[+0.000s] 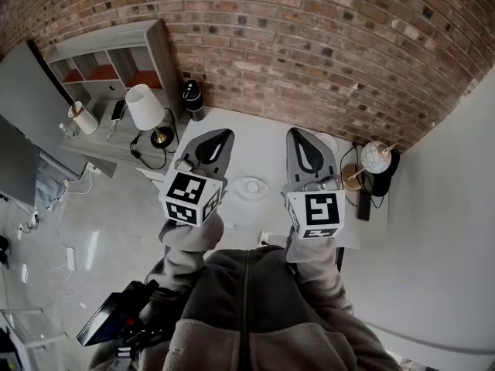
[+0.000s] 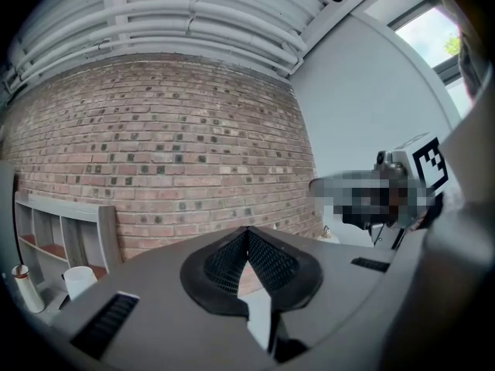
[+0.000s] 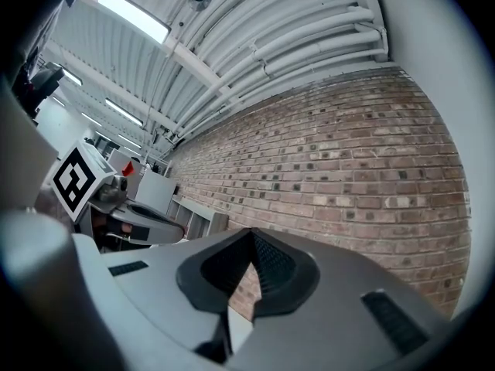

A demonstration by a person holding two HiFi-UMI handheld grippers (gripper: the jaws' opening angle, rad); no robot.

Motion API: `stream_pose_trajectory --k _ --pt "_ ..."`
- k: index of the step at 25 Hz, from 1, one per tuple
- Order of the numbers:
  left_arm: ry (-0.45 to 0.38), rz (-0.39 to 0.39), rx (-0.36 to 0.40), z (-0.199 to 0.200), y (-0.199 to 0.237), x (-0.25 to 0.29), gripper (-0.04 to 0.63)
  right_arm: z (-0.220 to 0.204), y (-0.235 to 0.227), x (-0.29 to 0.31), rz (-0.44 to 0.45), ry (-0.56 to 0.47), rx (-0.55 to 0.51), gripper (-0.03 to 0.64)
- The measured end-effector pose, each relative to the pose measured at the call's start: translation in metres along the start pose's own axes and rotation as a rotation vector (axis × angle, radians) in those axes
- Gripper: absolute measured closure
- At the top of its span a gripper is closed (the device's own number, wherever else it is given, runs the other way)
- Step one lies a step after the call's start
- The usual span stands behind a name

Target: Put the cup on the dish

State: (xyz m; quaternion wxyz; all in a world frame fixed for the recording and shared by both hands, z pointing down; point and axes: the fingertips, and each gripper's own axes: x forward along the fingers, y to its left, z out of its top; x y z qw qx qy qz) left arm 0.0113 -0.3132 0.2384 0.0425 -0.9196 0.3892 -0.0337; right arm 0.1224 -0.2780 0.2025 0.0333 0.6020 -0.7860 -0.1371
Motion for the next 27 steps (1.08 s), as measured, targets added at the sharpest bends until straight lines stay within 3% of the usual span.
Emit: stream_pose_trajectory --k 27 --pt "0.023 0.002 -0.016 -0.004 -0.003 0.010 0.589 -0.002 -0.015 0.001 -0.025 0.001 0.010 0.614"
